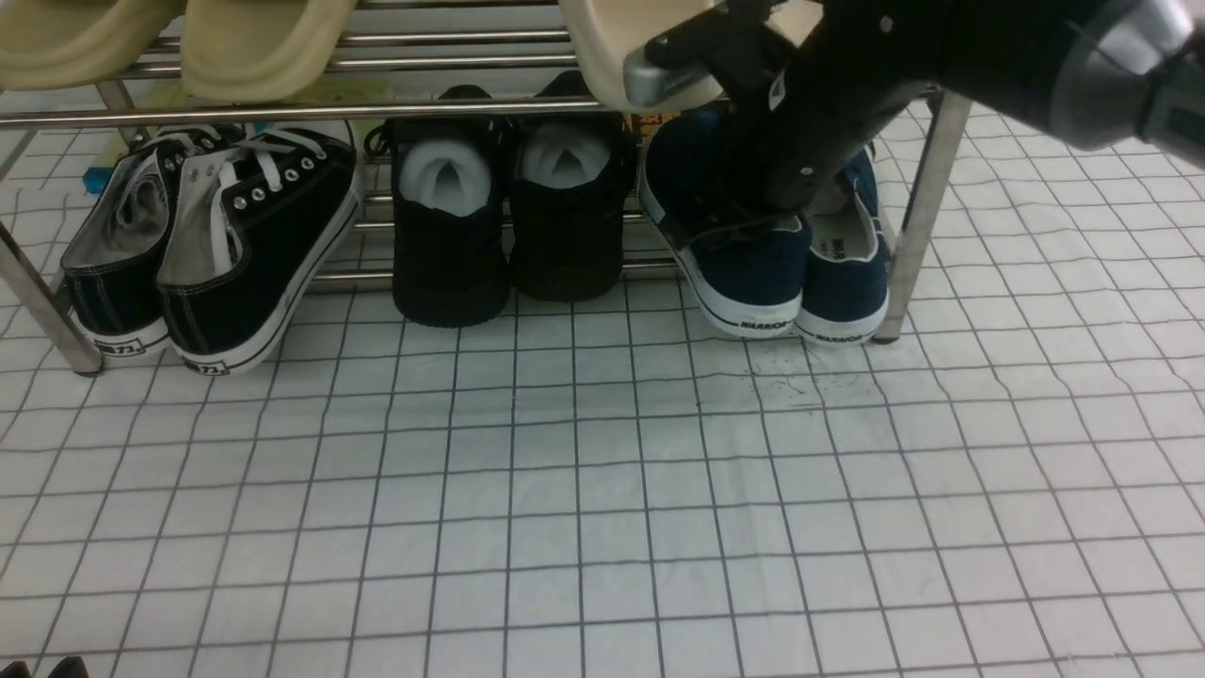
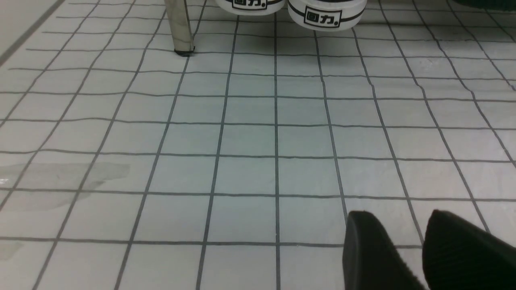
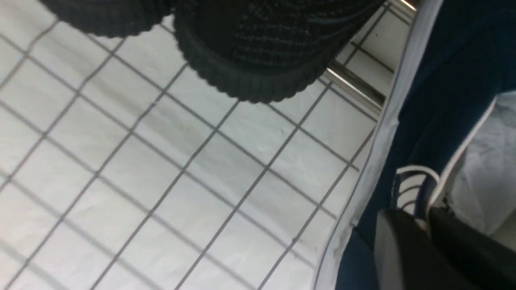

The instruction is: Take the shoes off the shelf with your hand from the white checkered tablecloth.

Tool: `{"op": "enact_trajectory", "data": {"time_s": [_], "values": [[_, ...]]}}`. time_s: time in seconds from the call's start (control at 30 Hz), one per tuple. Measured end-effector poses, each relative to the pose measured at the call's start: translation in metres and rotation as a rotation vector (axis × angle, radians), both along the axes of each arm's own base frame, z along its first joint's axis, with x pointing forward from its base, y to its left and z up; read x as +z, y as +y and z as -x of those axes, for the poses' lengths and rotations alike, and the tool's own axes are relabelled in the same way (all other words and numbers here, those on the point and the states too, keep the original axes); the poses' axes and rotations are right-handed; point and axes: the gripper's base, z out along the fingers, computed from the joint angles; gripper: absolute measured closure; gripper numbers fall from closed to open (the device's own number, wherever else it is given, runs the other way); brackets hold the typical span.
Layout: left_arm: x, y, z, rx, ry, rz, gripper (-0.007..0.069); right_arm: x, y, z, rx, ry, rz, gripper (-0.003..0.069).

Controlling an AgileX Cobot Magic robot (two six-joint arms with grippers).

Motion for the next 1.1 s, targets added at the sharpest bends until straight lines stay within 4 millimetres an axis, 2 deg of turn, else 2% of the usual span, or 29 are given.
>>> {"op": "enact_trajectory", "data": {"time_s": [0.07,0.3,0.5,0.77,0.8,0.93,1.1], "values": [[0.0,0.0,0.0,0.0,0.0,0.0,0.0385,0.017,-0.003,0.01,0.003,0.009,-0.029,0.0615],[0.0,0.0,0.0,0.0,0.0,0.0,0.0385,0.045,-0.012,0.036,0.017,0.074,-0.045,0.0615],[0.0,0.0,0.0,0.0,0.0,0.0,0.0385,0.079,-0.028,0.069,0.01,0.135,-0.059,0.0615],[0.0,0.0,0.0,0.0,0.0,0.0,0.0385,0.124,-0.043,0.107,0.015,0.081,-0.16,0.0615],[0.0,0.0,0.0,0.0,0.0,0.0,0.0385,0.125,-0.043,0.108,0.015,0.082,-0.163,0.0615],[0.0,0.0,0.0,0.0,0.0,0.0,0.0385,0.128,-0.034,0.137,0.05,0.1,-0.171,0.0615],[0.0,0.0,0.0,0.0,0.0,0.0,0.0385,0.109,-0.007,0.173,0.104,0.166,-0.108,0.0615]]}}
